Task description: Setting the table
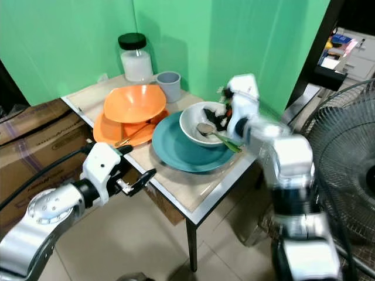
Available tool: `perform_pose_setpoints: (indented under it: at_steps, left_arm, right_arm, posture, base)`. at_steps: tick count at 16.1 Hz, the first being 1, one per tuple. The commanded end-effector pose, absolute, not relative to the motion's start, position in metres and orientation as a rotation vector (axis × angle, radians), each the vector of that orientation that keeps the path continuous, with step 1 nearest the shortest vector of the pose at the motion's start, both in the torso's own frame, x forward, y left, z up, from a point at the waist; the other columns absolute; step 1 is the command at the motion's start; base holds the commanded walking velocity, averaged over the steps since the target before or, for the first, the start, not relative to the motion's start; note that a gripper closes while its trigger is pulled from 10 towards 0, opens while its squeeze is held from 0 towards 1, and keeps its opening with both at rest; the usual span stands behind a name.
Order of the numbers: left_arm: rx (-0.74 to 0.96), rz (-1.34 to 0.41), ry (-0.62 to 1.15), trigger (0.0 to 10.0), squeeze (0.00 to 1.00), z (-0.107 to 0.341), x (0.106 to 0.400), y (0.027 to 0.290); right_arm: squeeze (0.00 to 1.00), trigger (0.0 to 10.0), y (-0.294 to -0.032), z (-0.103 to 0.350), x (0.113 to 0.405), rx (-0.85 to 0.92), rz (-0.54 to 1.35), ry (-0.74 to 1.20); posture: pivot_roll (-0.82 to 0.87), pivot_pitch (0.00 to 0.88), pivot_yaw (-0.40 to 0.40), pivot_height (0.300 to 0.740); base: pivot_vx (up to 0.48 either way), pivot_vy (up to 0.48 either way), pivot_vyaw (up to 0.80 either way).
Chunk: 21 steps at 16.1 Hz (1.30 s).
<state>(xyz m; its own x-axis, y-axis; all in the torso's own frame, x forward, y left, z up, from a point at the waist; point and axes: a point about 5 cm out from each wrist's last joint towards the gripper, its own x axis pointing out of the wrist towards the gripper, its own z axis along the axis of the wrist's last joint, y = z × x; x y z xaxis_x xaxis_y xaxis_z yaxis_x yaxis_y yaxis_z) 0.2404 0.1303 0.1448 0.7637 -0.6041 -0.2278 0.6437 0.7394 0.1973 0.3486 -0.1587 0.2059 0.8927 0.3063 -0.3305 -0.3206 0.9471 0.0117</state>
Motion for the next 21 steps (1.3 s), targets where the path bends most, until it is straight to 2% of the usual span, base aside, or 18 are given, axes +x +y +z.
perform_pose_setpoints:
  at_steps: [1,3,4,12,13,14,16,18,19,21]
  left_arm:
    - [0.273,-0.707,0.165,10.0,0.0,0.145,0.241,0.131]
    - [0.263,-0.728,0.166,10.0,0.0,0.145,0.24,0.129]
    - [0.251,-0.737,0.177,10.0,0.0,0.145,0.239,0.131]
    - [0.252,-0.747,0.182,10.0,0.0,0.144,0.239,0.131]
    - [0.252,-0.75,0.183,10.0,0.0,0.144,0.24,0.13]
    - [0.253,-0.752,0.183,10.0,0.0,0.144,0.241,0.13]
    - [0.253,-0.754,0.184,10.0,0.0,0.144,0.242,0.131]
    - [0.254,-0.754,0.185,10.0,0.0,0.144,0.242,0.13]
    - [0.255,-0.754,0.184,10.0,0.0,0.144,0.242,0.13]
    - [0.258,-0.751,0.185,10.0,0.0,0.144,0.243,0.131]
  right_arm:
    - [0.0,10.0,-0.165,0.207,0.354,-0.046,0.285,0.351]
    - [0.0,10.0,-0.172,0.205,0.361,-0.015,0.264,0.382]
    - [0.0,10.0,-0.195,0.19,0.373,0.085,0.172,0.515]
    - [0.0,10.0,-0.202,0.178,0.376,0.228,0.136,0.592]
    - [0.0,6.6,-0.202,0.178,0.376,0.286,0.151,0.604]
    - [0.0,4.0,-0.203,0.177,0.377,0.312,0.155,0.611]
    - [0.0,2.2,-0.202,0.175,0.377,0.334,0.163,0.64]
    - [0.0,1.5,-0.201,0.173,0.378,0.342,0.167,0.651]
    - [0.0,0.7,-0.199,0.171,0.378,0.348,0.169,0.659]
    - [0.0,0.9,-0.196,0.165,0.378,0.35,0.168,0.681]
  posture:
    - [0.07,0.0,0.059,0.74]
    - [0.07,0.0,0.05,0.74]
    - [0.08,0.0,0.038,0.74]
    - [0.08,0.0,0.048,0.74]
    - [0.08,0.0,0.05,0.74]
    - [0.07,0.0,0.051,0.74]
    - [0.07,0.0,0.051,0.74]
    - [0.07,0.0,0.05,0.74]
    - [0.08,0.0,0.048,0.74]
    - [0.08,0.0,0.045,0.74]
  base:
    - [0.0,0.0,0.0]
    - [0.0,0.0,0.0]
    - [0.0,0.0,0.0]
    - [0.0,0.0,0.0]
    - [0.0,0.0,0.0]
    - [0.0,0.0,0.0]
    - [0.0,0.0,0.0]
    - [0.0,0.0,0.0]
    - [0.0,0.0,0.0]
    - [0.0,0.0,0.0]
